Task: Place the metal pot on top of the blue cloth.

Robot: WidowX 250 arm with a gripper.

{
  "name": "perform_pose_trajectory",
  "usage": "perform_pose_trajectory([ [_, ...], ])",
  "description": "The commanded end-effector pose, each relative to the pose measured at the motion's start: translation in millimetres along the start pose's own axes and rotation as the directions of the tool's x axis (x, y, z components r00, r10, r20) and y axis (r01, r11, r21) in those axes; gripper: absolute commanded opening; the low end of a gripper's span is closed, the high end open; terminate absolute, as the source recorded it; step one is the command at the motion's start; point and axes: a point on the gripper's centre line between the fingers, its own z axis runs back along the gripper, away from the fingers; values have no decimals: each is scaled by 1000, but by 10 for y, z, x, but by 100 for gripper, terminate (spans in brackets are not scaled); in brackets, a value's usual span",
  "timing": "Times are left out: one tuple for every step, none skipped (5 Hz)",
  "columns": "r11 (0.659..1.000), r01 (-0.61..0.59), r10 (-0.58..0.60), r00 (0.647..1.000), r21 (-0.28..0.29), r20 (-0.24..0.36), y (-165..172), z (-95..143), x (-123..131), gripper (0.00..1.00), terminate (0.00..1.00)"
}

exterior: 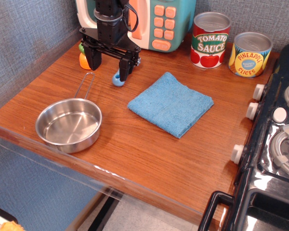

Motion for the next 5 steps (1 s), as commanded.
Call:
perform_pose_trajectory([
  [1000,0,0,1000,0,0,0,0,0,100,0],
  [999,43,-42,999,-29,31,-172,149,-93,100,0],
  [996,58,-52,995,-66,86,-221,376,-288,100,0],
  [996,48,-41,994,-71,97,-201,470,-567,100,0],
  [996,44,-41,998,-82,39,-168,323,-784,100,0],
])
